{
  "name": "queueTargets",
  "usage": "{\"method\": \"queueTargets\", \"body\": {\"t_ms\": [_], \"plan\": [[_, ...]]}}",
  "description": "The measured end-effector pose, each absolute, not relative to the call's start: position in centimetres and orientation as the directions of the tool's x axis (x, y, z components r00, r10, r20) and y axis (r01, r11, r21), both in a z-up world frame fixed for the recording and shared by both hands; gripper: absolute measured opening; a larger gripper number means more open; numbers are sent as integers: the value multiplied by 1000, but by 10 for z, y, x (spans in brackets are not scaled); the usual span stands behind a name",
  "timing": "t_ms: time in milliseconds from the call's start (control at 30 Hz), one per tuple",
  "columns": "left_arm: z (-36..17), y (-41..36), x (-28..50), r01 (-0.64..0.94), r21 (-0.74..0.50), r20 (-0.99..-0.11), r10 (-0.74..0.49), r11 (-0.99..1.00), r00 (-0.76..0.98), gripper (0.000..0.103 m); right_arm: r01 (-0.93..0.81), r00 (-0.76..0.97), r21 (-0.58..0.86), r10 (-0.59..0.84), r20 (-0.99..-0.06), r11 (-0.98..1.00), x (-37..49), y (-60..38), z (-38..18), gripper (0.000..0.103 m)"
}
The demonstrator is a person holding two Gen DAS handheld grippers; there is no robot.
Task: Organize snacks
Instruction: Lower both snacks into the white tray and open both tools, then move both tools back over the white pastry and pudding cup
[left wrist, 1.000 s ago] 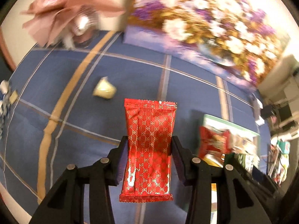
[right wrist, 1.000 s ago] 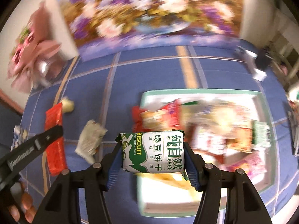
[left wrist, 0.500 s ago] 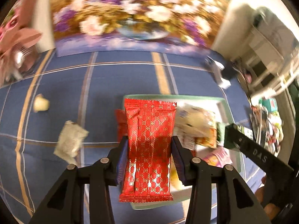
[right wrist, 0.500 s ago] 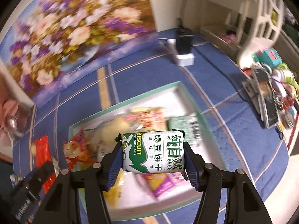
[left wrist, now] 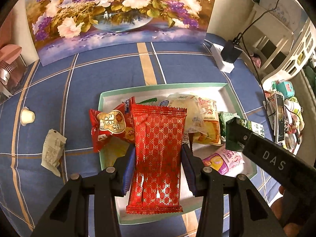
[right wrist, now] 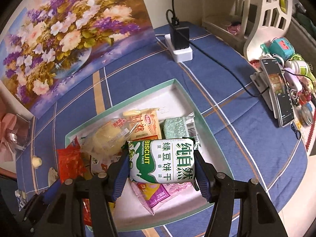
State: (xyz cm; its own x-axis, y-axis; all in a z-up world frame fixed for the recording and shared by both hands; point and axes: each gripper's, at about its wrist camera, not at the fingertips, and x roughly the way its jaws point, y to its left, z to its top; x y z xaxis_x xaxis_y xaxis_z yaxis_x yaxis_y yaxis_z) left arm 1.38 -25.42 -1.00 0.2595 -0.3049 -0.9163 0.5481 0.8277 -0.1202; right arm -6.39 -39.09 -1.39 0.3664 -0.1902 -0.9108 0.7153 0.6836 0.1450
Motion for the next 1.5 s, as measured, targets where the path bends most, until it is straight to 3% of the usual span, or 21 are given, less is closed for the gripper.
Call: {"method": "queueTargets", "body": {"t_ms": [567, 733, 800, 933, 1033, 1067, 1100, 1433, 1500], "plan": [[-4, -245, 21, 508, -158, -911, -324, 846, 256, 52, 708, 341, 139, -164, -926, 693, -57, -390, -25, 65], [0, -233, 31, 463, -137, -912, -293, 876, 285, 53, 703, 336, 132, -163, -928, 699, -55, -389, -27, 66], [0, -226, 37, 435, -115, -915, -266, 893, 303, 61, 698, 328, 124, -161, -931, 706, -53, -387, -28, 66], [-2, -210, 49, 376, -72, -918, -209, 924, 338, 61, 691, 326, 121, -158, -932, 713, -49, -383, -30, 66], [-3, -197, 57, 324, -46, -916, -169, 945, 363, 65, 679, 334, 121, -158, -929, 724, -47, -381, -29, 72], [-3, -192, 60, 307, -41, -915, -159, 951, 370, 76, 675, 334, 120, -157, -929, 728, -46, -379, -29, 73], [-3, -187, 62, 293, -37, -913, -151, 956, 379, 80, 670, 335, 120, -155, -930, 732, -45, -378, -29, 74], [-3, -149, 76, 177, 2, -897, -77, 984, 436, 85, 646, 348, 113, -159, -924, 755, -40, -368, -26, 80], [-5, -142, 79, 162, 4, -894, -69, 987, 442, 87, 639, 358, 124, -150, -922, 759, -38, -366, -26, 93]]}}
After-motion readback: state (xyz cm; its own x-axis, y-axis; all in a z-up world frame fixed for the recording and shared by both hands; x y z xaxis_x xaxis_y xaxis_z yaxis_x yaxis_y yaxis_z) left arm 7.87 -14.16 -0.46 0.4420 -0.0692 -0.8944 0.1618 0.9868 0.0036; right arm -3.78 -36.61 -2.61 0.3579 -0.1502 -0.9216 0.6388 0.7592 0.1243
